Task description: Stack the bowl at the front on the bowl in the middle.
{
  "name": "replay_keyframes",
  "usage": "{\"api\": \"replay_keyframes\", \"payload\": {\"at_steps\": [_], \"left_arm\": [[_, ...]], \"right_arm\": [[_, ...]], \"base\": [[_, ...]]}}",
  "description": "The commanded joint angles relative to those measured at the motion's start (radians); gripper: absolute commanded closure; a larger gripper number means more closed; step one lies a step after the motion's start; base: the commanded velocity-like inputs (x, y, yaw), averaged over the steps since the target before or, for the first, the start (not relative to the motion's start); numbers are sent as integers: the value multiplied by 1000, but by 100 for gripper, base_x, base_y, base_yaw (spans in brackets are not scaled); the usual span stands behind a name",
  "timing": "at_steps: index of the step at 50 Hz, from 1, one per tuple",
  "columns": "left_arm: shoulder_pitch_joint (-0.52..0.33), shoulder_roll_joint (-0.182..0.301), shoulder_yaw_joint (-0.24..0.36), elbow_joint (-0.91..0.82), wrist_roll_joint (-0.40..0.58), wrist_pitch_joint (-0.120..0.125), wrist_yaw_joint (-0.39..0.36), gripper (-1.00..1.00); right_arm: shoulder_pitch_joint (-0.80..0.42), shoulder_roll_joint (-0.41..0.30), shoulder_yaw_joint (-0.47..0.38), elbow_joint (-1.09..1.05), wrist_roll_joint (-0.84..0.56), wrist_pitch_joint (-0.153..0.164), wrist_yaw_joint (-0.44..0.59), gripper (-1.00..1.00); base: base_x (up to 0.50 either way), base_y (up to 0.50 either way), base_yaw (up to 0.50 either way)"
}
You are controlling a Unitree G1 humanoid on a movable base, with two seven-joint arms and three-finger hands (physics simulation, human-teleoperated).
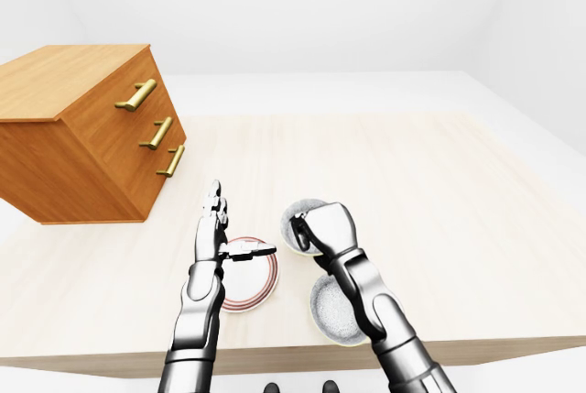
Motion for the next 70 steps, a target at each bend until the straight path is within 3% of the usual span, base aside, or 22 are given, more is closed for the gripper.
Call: {"api": "replay_keyframes", "payload": {"at_steps": [1, 7, 29, 70], "left_arm": [[-1, 0, 1, 5, 0, -4, -1, -100], [3, 0, 0, -9, 0, 7, 0, -100], [-4, 1, 2, 9, -1, -5, 0, -100], [-1, 1, 1, 5, 0, -4, -1, -100]], "right_arm": [[-19, 5, -9, 21, -30, 0, -44, 100], [-24, 8, -8, 20, -30, 0, -42, 100], [-40, 17, -10, 15, -17, 0, -40, 100], [-48, 15, -12, 61, -21, 0, -59, 100]], "base": [[0, 0, 0], [0, 0, 0], [0, 0, 0], [0, 0, 0]]}}
